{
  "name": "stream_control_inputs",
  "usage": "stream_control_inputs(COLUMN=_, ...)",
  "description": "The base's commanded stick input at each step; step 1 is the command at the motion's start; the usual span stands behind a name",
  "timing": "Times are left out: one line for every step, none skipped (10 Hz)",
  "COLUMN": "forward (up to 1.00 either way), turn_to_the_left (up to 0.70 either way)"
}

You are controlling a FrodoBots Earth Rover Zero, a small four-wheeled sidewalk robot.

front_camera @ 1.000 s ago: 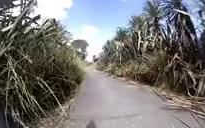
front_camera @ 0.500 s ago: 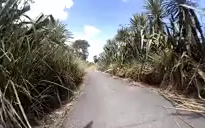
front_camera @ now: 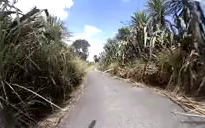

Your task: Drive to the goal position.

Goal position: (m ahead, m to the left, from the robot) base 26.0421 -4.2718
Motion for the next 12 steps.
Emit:
stream_control_inputs(forward=0.50, turn_to_the_left=0.00)
stream_control_inputs(forward=0.50, turn_to_the_left=0.00)
stream_control_inputs(forward=0.50, turn_to_the_left=0.00)
stream_control_inputs(forward=0.50, turn_to_the_left=0.00)
stream_control_inputs(forward=0.50, turn_to_the_left=0.00)
stream_control_inputs(forward=0.50, turn_to_the_left=0.00)
stream_control_inputs(forward=0.50, turn_to_the_left=0.00)
stream_control_inputs(forward=0.50, turn_to_the_left=0.00)
stream_control_inputs(forward=0.50, turn_to_the_left=0.00)
stream_control_inputs(forward=0.50, turn_to_the_left=0.00)
stream_control_inputs(forward=0.50, turn_to_the_left=0.00)
stream_control_inputs(forward=0.50, turn_to_the_left=0.00)
